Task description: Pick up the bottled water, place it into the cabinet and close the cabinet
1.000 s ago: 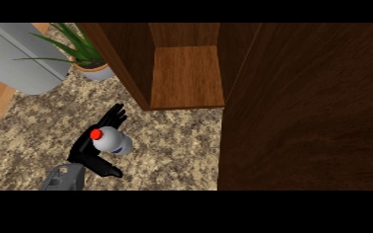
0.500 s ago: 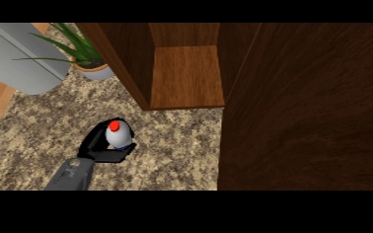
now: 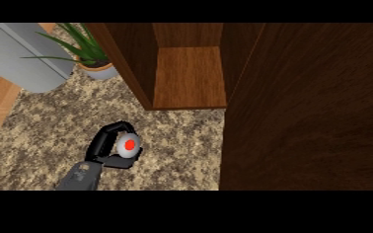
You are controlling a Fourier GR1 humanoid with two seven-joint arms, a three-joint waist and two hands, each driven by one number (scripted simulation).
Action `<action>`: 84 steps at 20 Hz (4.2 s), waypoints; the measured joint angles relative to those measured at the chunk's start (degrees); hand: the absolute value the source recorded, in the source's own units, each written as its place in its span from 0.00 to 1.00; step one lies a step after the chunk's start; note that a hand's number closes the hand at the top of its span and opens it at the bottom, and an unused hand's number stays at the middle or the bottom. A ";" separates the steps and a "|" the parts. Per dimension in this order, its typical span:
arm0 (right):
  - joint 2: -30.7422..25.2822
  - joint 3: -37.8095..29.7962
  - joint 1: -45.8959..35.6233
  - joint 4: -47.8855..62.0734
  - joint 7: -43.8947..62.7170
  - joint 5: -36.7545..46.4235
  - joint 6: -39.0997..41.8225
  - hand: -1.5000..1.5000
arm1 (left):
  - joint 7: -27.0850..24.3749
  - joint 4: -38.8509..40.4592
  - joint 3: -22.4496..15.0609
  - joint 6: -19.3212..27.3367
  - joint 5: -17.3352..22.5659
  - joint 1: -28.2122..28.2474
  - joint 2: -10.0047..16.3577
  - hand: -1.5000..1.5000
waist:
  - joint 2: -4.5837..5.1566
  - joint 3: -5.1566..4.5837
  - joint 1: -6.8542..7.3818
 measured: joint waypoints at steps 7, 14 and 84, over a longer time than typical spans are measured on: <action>-1.96 1.88 2.08 -0.05 -1.62 0.34 -1.87 0.00 | -1.25 -1.93 3.12 5.26 2.78 2.00 -3.82 1.00 | -0.25 0.12 0.56; -3.90 0.60 1.62 -0.04 -2.86 0.27 -3.20 0.00 | 3.82 -7.51 -3.14 7.63 7.97 2.31 -7.25 1.00 | -0.12 -0.01 0.83; -9.17 -7.44 7.12 0.24 -12.38 -3.17 3.37 0.00 | 19.19 -0.89 -17.49 33.07 42.43 -38.36 -8.23 1.00 | 0.28 -0.13 -0.85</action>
